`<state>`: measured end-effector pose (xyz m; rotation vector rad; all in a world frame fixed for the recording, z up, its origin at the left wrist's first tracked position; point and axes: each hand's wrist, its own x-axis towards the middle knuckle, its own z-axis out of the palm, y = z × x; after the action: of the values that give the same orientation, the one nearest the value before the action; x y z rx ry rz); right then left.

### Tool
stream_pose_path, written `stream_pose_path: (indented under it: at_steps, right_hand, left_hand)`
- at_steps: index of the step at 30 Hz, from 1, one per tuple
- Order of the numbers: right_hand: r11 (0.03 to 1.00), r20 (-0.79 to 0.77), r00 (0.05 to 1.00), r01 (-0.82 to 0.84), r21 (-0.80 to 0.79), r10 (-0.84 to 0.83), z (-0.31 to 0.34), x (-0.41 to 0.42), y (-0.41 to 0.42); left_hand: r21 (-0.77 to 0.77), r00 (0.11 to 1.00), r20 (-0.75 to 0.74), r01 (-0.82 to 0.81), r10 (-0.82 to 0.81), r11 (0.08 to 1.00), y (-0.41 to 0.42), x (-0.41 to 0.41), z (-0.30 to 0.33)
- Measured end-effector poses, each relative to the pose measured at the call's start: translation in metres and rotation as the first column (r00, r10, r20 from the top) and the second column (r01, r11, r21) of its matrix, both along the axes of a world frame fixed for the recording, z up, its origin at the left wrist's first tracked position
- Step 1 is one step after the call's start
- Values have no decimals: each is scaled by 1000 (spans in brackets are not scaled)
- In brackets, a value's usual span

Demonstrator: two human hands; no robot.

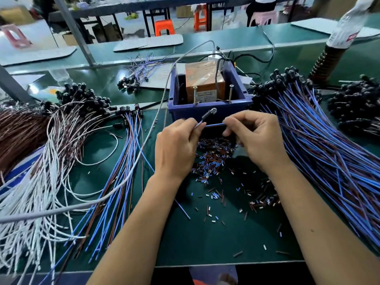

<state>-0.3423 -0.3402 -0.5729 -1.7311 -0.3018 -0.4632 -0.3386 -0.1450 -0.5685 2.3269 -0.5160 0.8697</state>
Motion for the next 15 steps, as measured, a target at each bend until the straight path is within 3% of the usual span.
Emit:
stream_pose_path:
  at_steps: [6, 11, 15]
  right_hand:
    - [996, -70, 994, -82, -40, 79, -4, -1, 10]
    - [998, -153, 988, -18, 59, 27, -8, 1, 9]
    - [991, -161, 984, -62, 120, 81, -6, 0, 7]
  left_hand:
    - [-101, 973, -63, 216, -223, 971, -10, -1, -8]
    - [-255, 961, -132, 203, -242, 945, -8, 4, -13]
    - [-376, 925, -211, 221, -315, 900, -9, 1, -14]
